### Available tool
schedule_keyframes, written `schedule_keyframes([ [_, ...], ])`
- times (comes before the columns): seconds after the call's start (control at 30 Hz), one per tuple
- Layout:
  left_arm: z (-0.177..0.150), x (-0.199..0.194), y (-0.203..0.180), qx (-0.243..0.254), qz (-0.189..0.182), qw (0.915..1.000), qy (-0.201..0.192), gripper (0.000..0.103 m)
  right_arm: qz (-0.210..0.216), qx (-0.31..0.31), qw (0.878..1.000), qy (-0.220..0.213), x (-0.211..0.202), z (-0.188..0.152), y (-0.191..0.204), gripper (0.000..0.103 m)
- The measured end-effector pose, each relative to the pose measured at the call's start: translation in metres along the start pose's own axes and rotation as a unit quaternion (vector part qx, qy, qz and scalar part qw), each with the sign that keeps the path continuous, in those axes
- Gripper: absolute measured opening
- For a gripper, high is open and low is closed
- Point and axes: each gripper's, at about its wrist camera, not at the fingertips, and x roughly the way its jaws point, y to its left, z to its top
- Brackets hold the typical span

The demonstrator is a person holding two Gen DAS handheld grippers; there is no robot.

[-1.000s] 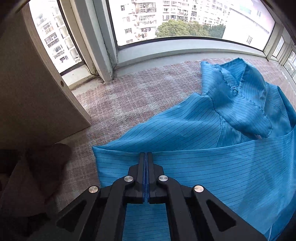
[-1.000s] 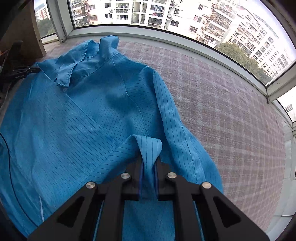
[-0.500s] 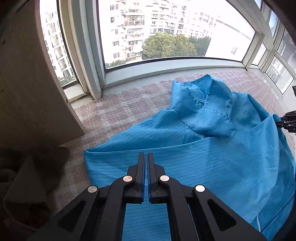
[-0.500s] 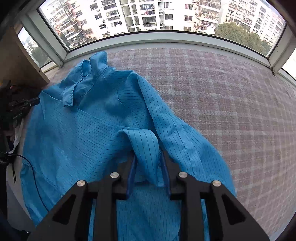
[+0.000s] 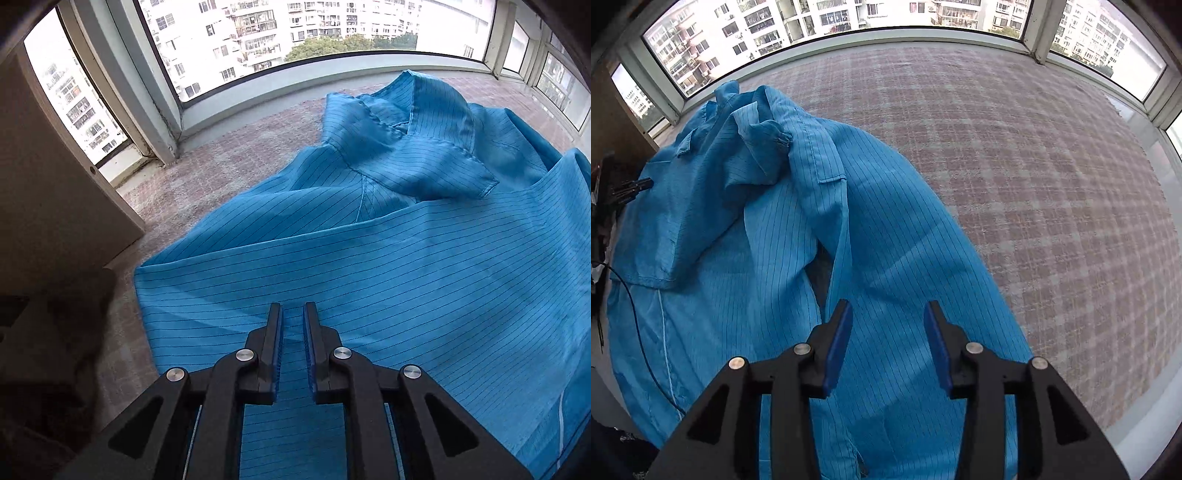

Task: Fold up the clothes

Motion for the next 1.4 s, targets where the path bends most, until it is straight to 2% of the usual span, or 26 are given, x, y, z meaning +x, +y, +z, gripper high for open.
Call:
schedule_keyframes([
  [0.1, -0.005, -0.008, 0.004, -0.004, 0.009, 1.0, -0.001, 0.011, 0.024, -0.015, 1.0, 0.008, 0.008, -0.004, 0.014, 0.04],
  [0.17, -0.009, -0.014, 0.005, -0.007, 0.019, 0.9998, -0.005, 0.011, 0.042, -0.015, 0.999, -0.001, 0.009, -0.002, 0.023, 0.04],
  [0.27, -0.016, -0.031, 0.005, -0.027, -0.027, 0.9992, -0.015, 0.011, 0.061, -0.039, 0.996, -0.053, -0.002, 0.018, 0.044, 0.04],
  [0.3, -0.019, -0.038, 0.002, -0.026, -0.038, 0.9988, -0.02, 0.011, 0.052, -0.058, 0.995, -0.068, -0.004, 0.029, 0.053, 0.04],
  [0.37, -0.029, -0.054, -0.009, -0.024, -0.063, 0.9974, -0.025, 0.011, 0.007, -0.106, 0.99, -0.094, -0.002, 0.053, 0.07, 0.041],
  [0.47, -0.051, -0.074, -0.028, -0.025, -0.112, 0.9931, -0.026, 0.011, -0.06, -0.179, 0.974, -0.125, 0.008, 0.09, 0.081, 0.048],
  [0.6, -0.086, -0.104, -0.047, -0.015, -0.128, 0.9915, -0.019, 0.011, -0.054, -0.209, 0.97, -0.113, 0.014, 0.115, 0.081, 0.049],
  [0.77, -0.12, -0.123, -0.047, -0.036, -0.113, 0.9929, -0.008, 0.011, 0.003, -0.263, 0.962, -0.072, 0.028, 0.104, 0.095, 0.048],
  [0.8, -0.127, -0.127, -0.047, -0.04, -0.111, 0.993, -0.005, 0.011, 0.015, -0.273, 0.96, -0.064, 0.028, 0.1, 0.099, 0.041],
  [0.83, -0.133, -0.131, -0.047, -0.044, -0.108, 0.9932, -0.003, 0.011, 0.023, -0.28, 0.958, -0.058, 0.026, 0.095, 0.102, 0.018],
  [0.87, -0.14, -0.135, -0.047, -0.049, -0.105, 0.9933, -0.001, 0.011, 0.023, -0.282, 0.957, -0.056, 0.022, 0.093, 0.104, 0.009],
  [0.93, -0.154, -0.143, -0.047, -0.057, -0.099, 0.9934, 0.004, 0.011, 0.03, -0.276, 0.959, -0.063, 0.012, 0.092, 0.104, 0.01],
  [1.03, -0.168, -0.152, -0.048, -0.064, -0.091, 0.9938, 0.009, 0.011, 0.084, -0.235, 0.966, -0.061, -0.005, 0.093, 0.098, 0.01],
  [1.17, -0.177, -0.163, -0.053, -0.064, -0.086, 0.9942, 0.007, 0.011, 0.17, -0.178, 0.967, -0.069, -0.044, 0.084, 0.098, 0.01],
  [1.3, -0.183, -0.174, -0.056, -0.06, -0.088, 0.9943, 0.0, 0.011, 0.294, -0.108, 0.946, -0.086, -0.097, 0.066, 0.105, 0.01],
  [1.4, -0.185, -0.183, -0.056, -0.053, -0.094, 0.9941, -0.008, 0.011, 0.378, -0.051, 0.919, -0.1, -0.141, 0.049, 0.111, 0.01],
])
